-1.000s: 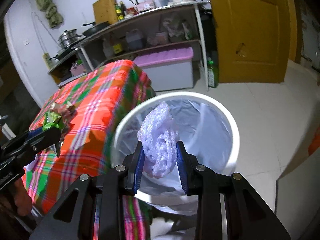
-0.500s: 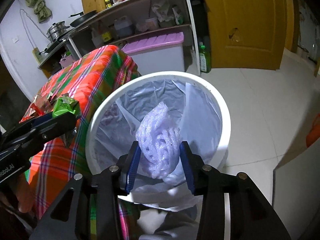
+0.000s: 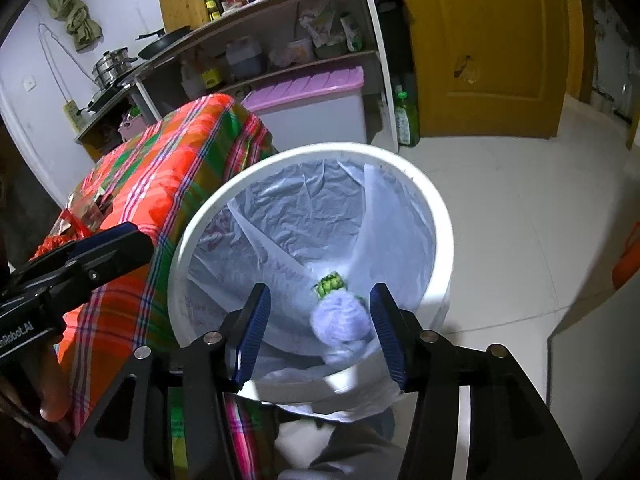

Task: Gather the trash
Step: 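Carry both items over the bin and open both tools to drop them, then move both tools back to the table and grasp another white foam net with the left tool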

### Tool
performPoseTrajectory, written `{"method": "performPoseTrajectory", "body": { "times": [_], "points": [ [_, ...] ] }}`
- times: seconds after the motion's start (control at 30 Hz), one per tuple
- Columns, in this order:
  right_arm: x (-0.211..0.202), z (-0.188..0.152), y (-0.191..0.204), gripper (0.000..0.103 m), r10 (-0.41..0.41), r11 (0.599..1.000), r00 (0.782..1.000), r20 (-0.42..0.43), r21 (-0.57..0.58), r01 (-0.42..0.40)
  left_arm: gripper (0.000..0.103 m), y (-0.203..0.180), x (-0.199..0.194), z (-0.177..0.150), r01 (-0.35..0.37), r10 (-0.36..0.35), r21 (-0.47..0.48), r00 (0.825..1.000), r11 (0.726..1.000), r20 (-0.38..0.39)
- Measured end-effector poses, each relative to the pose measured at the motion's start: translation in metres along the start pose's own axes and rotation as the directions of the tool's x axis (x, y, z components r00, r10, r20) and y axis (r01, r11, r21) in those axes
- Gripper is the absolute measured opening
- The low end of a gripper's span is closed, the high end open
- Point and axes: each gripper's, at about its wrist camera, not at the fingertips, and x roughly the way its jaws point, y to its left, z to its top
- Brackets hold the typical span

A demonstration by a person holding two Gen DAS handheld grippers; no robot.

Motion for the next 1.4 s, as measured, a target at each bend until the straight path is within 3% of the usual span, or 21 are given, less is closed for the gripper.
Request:
{"method": "performPoseTrajectory", "body": {
  "times": [0.5,0.83,1.03,1.4],
  "points": [
    [-0.059,0.000,0.051,0.053,0.047,0.995,0.987,0.153,-0.090,-0.034,0.048,0.024,-0.086,-0.019,-0.072,0.080,-0.055,0.986,0.996,0.147],
    [-0.069,-0.012,0.102,0.053,0.111,0.981,0.983,0.148,-0.174,-0.085,0.048,0.044,-0.136,-0.046,-0.179,0.189,-0.068,0.962,0.981,0.198],
    [-0.071,-0.017,0.130,0.053,0.196,0.963,0.971,0.135,-0.216,-0.164,0.048,0.060,-0.163,-0.060,-0.239,0.253,-0.089,0.945,0.967,0.208],
    [-0.066,-0.028,0.170,0.053,0.275,0.928,0.958,0.082,-0.285,-0.242,0.048,0.092,-0.196,-0.085,-0.313,0.343,-0.159,0.914,0.936,0.216]
  ]
}}
